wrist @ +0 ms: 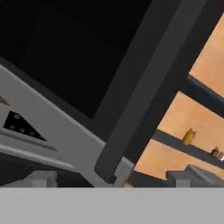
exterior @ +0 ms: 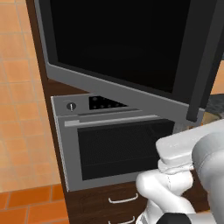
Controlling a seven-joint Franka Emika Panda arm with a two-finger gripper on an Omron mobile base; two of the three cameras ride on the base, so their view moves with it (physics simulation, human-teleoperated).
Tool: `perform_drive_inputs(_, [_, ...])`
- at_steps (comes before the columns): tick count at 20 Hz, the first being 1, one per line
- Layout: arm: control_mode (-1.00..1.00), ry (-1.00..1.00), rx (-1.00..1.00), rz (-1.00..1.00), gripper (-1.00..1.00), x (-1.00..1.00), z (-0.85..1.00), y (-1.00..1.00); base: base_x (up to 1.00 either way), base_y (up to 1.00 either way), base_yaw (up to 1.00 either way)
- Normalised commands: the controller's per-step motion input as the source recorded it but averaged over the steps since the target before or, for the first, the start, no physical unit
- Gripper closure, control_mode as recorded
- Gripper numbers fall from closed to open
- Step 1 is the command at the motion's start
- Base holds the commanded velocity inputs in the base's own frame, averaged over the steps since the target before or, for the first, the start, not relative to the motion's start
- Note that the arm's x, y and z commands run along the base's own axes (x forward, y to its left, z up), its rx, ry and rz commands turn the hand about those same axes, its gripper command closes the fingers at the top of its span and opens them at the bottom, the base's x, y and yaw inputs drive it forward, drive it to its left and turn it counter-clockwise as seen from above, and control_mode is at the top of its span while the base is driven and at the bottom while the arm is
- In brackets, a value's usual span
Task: Open the microwave, place the bowl with waffle inside the microwave, then close the microwave door and turn it on.
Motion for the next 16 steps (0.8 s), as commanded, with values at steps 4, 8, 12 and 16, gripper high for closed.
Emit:
perform_drive_inputs(4, [-1.0,0.23,0.16,0.86,-1.0,-0.14,-0.33,0.0,0.0,0.0,0.0])
perform_drive_inputs(8, [-1.0,0.35,0.33,0.76,-1.0,0.21,-0.31,0.0,0.0,0.0,0.0])
perform_drive_inputs(12, [-1.0,0.37,0.32,0.75,-1.0,0.46,-0.21,0.0,0.0,0.0,0.0])
perform_drive_inputs(16, [-1.0,0.3,0.34,0.68,-1.0,0.57,-0.03,-0.04,0.0,0.0,0.0])
